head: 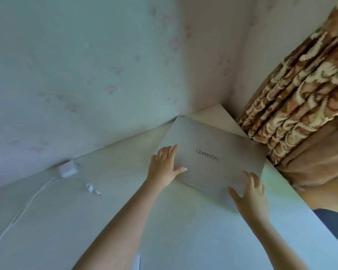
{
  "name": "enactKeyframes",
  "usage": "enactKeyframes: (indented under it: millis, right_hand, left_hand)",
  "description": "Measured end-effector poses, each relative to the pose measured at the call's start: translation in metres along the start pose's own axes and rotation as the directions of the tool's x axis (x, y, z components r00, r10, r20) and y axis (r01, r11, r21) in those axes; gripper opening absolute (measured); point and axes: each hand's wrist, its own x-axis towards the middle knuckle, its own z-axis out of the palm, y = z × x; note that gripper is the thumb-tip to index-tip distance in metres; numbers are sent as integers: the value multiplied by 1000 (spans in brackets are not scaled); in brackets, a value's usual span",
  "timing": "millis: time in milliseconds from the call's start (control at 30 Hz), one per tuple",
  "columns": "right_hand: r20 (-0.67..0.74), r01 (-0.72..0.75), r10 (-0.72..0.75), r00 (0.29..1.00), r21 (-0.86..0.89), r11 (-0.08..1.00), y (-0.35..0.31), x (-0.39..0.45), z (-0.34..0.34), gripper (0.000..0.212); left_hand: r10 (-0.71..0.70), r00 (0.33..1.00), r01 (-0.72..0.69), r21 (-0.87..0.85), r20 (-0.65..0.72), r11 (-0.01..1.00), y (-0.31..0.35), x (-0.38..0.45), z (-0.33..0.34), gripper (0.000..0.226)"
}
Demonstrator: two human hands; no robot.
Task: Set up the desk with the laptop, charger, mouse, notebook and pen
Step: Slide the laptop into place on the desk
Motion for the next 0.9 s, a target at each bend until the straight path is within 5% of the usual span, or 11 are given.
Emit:
enactKeyframes:
  millis: [133,333,600,900]
  right_hand:
    - [-1,-96,96,995,62,993,7,19,10,72]
    - [-27,-280,293,956,221,934,6,38,14,88]
    - [-76,-352,378,923,234,906,-6,46,10,75]
    - [-54,-347,368,928,233,909,-23,32,23,65]
  left_hand:
    - [-59,987,44,102,148,994,-15,29,9,89]
    - [-165,949,206,-131,269,970,-29,51,14,99]
    - [-293,932,351,-331,212,876,-11,63,16,117]
    - [-422,895,440,-454,146,775,-30,29,20,102]
